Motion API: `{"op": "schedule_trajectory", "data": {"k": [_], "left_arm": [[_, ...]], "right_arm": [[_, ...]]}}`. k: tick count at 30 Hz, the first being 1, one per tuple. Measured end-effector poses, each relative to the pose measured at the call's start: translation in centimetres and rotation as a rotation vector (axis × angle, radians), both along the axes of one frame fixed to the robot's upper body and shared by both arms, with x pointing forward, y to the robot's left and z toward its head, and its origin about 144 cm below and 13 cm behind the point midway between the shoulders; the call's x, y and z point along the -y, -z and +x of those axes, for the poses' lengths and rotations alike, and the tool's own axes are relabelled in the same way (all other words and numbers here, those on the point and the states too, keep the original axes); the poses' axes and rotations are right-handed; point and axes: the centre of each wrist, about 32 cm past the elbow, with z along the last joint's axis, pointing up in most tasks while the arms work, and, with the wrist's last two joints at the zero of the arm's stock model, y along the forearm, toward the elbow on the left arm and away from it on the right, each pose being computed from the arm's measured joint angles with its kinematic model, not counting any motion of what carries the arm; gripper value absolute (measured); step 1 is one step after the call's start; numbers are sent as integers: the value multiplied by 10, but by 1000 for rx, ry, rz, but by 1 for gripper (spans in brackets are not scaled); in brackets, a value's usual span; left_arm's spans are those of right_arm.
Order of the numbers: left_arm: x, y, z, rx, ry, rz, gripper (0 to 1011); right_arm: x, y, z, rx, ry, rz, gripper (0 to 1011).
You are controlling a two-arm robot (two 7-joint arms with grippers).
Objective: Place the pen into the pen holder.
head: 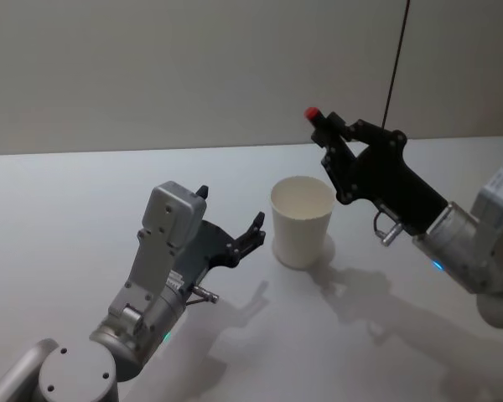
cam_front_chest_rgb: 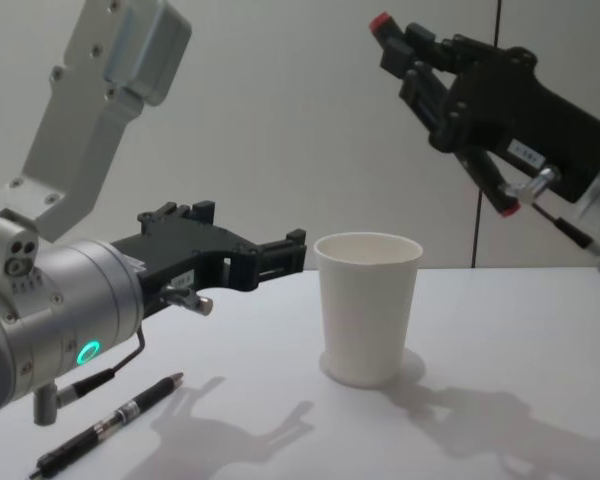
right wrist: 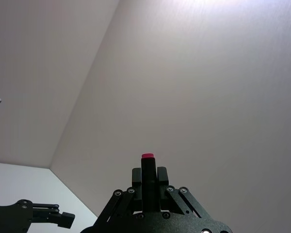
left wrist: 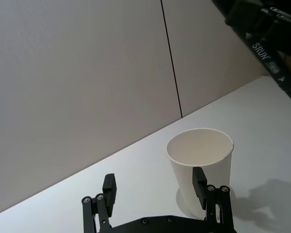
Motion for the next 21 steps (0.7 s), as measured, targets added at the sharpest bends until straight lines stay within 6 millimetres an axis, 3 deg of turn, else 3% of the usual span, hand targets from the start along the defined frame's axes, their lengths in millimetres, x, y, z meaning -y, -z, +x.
{"op": "schedule_trajectory", "data": {"k": [21], "left_arm": [[0, 0, 0, 0, 0, 0, 1000]], "right_arm": [[-30, 5, 38, -65, -71, 1, 173]]}}
